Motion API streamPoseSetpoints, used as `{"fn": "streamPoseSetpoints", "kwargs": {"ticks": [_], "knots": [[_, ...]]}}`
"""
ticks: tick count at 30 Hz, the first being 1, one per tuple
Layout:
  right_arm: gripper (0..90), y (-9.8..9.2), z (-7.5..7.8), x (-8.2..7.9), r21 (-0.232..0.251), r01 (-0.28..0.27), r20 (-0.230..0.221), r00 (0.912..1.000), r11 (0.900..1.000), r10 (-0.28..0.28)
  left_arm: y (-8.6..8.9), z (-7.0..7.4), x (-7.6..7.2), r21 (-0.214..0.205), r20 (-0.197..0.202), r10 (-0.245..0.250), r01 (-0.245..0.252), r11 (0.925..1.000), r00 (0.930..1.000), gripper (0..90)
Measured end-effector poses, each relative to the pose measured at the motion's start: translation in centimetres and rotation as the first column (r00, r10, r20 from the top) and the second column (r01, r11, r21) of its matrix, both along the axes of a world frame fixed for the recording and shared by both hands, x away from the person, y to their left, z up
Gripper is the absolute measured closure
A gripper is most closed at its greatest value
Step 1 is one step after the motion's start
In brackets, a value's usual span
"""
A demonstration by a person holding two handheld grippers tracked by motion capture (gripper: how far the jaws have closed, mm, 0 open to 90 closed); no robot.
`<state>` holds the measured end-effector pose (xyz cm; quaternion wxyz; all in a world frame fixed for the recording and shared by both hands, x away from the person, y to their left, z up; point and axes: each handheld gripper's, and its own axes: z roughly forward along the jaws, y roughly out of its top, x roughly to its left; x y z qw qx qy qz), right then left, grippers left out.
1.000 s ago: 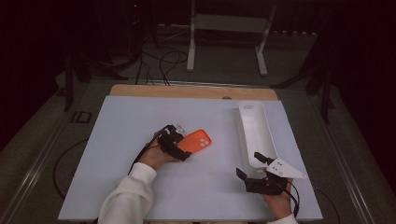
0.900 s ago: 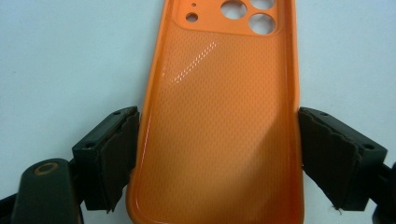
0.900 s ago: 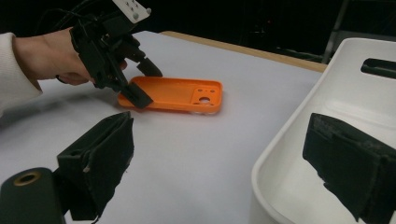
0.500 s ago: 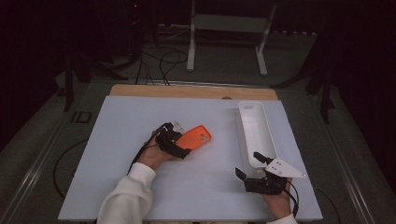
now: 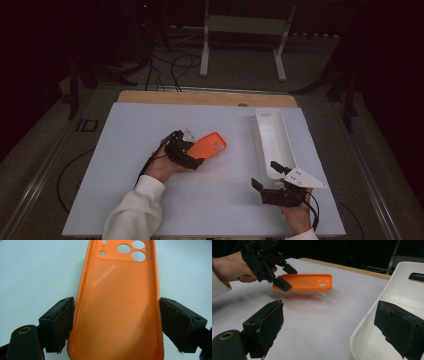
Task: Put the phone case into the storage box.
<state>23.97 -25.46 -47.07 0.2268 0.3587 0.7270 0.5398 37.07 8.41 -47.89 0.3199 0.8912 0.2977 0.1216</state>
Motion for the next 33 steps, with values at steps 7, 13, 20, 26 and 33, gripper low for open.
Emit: {"fn": "streamPoseSetpoints", "kwargs": {"ticks": [7, 13, 20, 26, 33], "knots": [[8.6, -0.2, 0.4, 0.5, 0.016, 0.007, -0.014, 0.9999, 0.9998, -0.007, 0.3, 0.8, -0.4, -0.011, 0.022, -0.002, 0.002, 0.9999, 0.9997, 16.4], [8.6, -0.1, 0.7, 1.2, 0.029, 0.000, -0.035, 0.9994, 0.9996, 0.001, 0.6, 1.4, -0.8, -0.026, 0.034, -0.003, 0.004, 0.9996, 0.9994, 16.4], [8.6, 0.3, 1.1, 1.8, 0.029, -0.003, -0.047, 0.9989, 0.9996, 0.004, 0.8, 2.0, -1.2, -0.032, 0.057, -0.008, 0.010, 0.9994, 0.9984, 16.4], [8.6, 0.8, 1.6, 2.5, 0.030, -0.007, -0.067, 0.9977, 0.9995, 0.009, 0.9, 2.6, -1.7, -0.045, 0.073, -0.014, 0.017, 0.9988, 0.9973, 16.4], [8.6, 1.3, 2.0, 3.4, 0.039, -0.015, -0.092, 0.9956, 0.9991, 0.019, 1.0, 3.1, -2.1, -0.051, 0.085, -0.020, 0.025, 0.9984, 0.9962, 16.4]]}}
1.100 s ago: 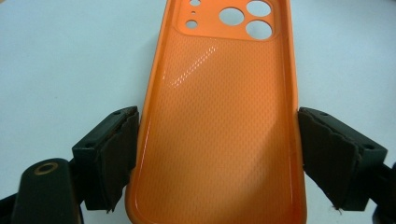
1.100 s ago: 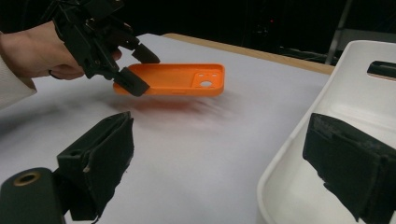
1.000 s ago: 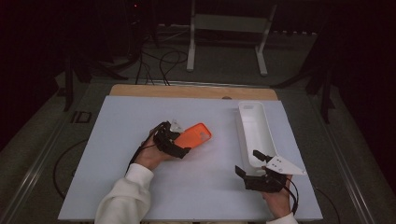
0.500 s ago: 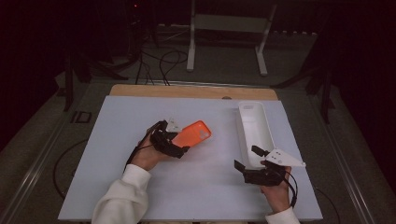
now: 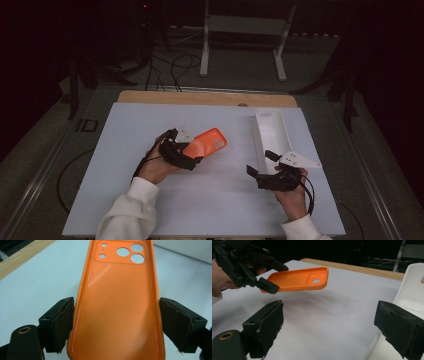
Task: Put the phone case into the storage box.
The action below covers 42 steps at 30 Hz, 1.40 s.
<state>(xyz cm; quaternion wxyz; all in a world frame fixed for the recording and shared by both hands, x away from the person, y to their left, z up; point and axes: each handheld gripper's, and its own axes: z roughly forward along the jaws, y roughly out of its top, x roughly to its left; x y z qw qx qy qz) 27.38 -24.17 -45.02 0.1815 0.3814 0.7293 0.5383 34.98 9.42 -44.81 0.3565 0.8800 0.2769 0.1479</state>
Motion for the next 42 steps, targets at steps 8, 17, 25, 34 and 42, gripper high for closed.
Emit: {"fn": "streamPoseSetpoints", "kwargs": {"ticks": [8, 17, 25, 34, 42], "knots": [[8.6, 0.5, 0.5, 0.7, 0.006, -0.010, -0.017, 0.9998, 0.9999, 0.010, 0.1, 0.7, -0.7, -0.004, 0.026, -0.014, 0.014, 0.9999, 0.9996, 16.4], [8.6, 1.3, 1.0, 1.7, 0.016, -0.030, -0.036, 0.9989, 0.9994, 0.031, 0.2, 1.3, -1.4, -0.011, 0.049, -0.029, 0.030, 0.9995, 0.9984, 16.4], [8.6, 1.9, 1.3, 2.4, 0.034, -0.040, -0.057, 0.9975, 0.9986, 0.042, 0.0, 1.9, -2.1, -0.018, 0.069, -0.044, 0.046, 0.9988, 0.9966, 16.4], [8.6, 2.6, 1.6, 3.1, 0.050, -0.057, -0.083, 0.9947, 0.9971, 0.061, -0.7, 2.7, -2.8, -0.015, 0.097, -0.075, 0.076, 0.9970, 0.9925, 16.4], [8.6, 3.1, 1.9, 3.6, 0.066, -0.079, -0.100, 0.9913, 0.9947, 0.085, -1.1, 3.2, -3.3, -0.020, 0.113, -0.099, 0.102, 0.9946, 0.9887, 16.4]]}}
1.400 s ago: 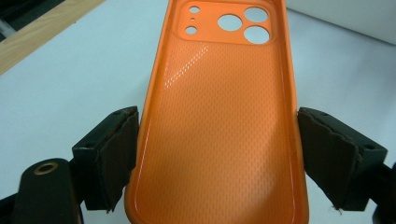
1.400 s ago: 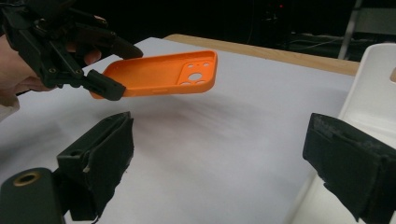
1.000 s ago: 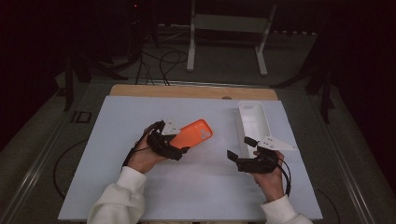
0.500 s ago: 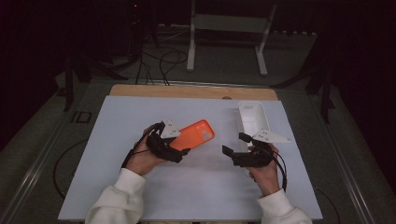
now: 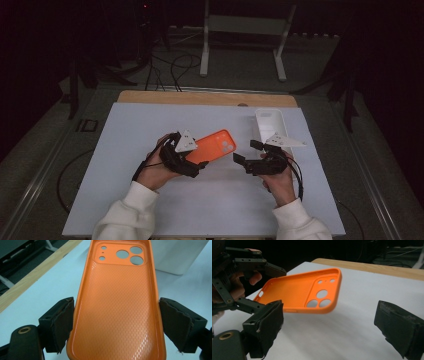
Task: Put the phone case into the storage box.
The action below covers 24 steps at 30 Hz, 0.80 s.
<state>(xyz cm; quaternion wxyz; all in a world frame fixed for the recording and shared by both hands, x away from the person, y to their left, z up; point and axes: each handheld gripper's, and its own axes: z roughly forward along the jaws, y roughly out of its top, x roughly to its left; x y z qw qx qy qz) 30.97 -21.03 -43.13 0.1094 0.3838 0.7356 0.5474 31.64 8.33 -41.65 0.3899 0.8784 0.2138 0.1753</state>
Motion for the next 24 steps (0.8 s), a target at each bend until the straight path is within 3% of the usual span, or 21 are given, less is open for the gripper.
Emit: {"fn": "streamPoseSetpoints", "kwargs": {"ticks": [5, 15, 24], "knots": [[8.6, 0.4, 0.0, 0.3, 0.008, -0.017, -0.026, 0.9995, 0.9998, 0.017, -0.3, 0.2, -0.5, -0.006, 0.010, -0.018, 0.018, 0.9998, 0.9998, 16.4], [8.9, 1.1, -0.3, 0.8, 0.074, -0.041, -0.098, 0.9940, 0.9964, 0.048, -1.0, 0.4, -1.3, -0.018, 0.032, -0.054, 0.055, 0.9983, 0.9980, 16.4], [18.0, 1.1, -0.6, 1.0, 0.080, -0.052, -0.142, 0.9879, 0.9954, 0.063, -1.7, 0.4, -1.8, -0.029, 0.044, -0.084, 0.085, 0.9959, 0.9955, 16.3]]}}
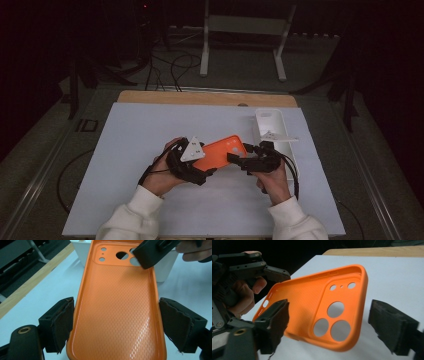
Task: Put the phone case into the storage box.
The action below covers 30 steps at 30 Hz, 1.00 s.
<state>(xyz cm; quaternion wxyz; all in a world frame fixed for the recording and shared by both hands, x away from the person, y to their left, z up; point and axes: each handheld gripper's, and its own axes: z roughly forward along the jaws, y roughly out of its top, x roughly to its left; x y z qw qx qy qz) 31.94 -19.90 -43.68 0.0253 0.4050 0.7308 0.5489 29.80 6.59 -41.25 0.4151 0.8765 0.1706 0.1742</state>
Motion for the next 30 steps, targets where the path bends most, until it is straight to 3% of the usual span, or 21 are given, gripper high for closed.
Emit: {"fn": "streamPoseSetpoints", "kwargs": {"ticks": [4, 9, 14, 17, 19, 24, 30], "knots": [[24.4, 0.1, -0.2, 0.0, 0.007, -0.017, -0.027, 0.9995, 0.9998, 0.017, -0.2, 0.1, -0.1, -0.012, 0.002, -0.009, 0.009, 0.9999, 1.0000, 16.4], [32.4, 0.5, -0.2, -0.1, 0.003, -0.043, -0.040, 0.9983, 0.9991, 0.043, -0.4, -0.3, 0.0, 0.006, 0.000, -0.015, 0.015, 0.9999, 0.9999, 16.2], [46.1, 0.3, -0.3, 0.0, 0.014, -0.041, -0.079, 0.9960, 0.9991, 0.042, -0.5, -0.8, 0.1, 0.040, 0.007, -0.016, 0.016, 0.9991, 0.9998, 16.0], [54.3, 0.5, -0.3, -0.1, 0.025, -0.082, -0.089, 0.9925, 0.9963, 0.084, -0.8, -1.1, 0.1, 0.046, 0.001, -0.019, 0.019, 0.9988, 0.9998, 16.0], [60.1, 0.8, -0.2, -0.2, 0.009, -0.080, -0.080, 0.9936, 0.9968, 0.080, -1.0, -1.3, 0.2, 0.061, 0.001, -0.018, 0.018, 0.9980, 0.9998, 16.0], [75.8, 0.6, -0.1, -0.1, 0.060, -0.095, -0.100, 0.9899, 0.9937, 0.100, -1.2, -1.8, 0.3, 0.074, -0.025, -0.016, 0.018, 0.9971, 0.9996, 16.0], [84.7, 0.6, 0.2, -0.3, 0.079, -0.096, -0.095, 0.9900, 0.9922, 0.104, -1.5, -2.1, 0.2, 0.093, -0.019, -0.018, 0.020, 0.9955, 0.9996, 16.2]]}}
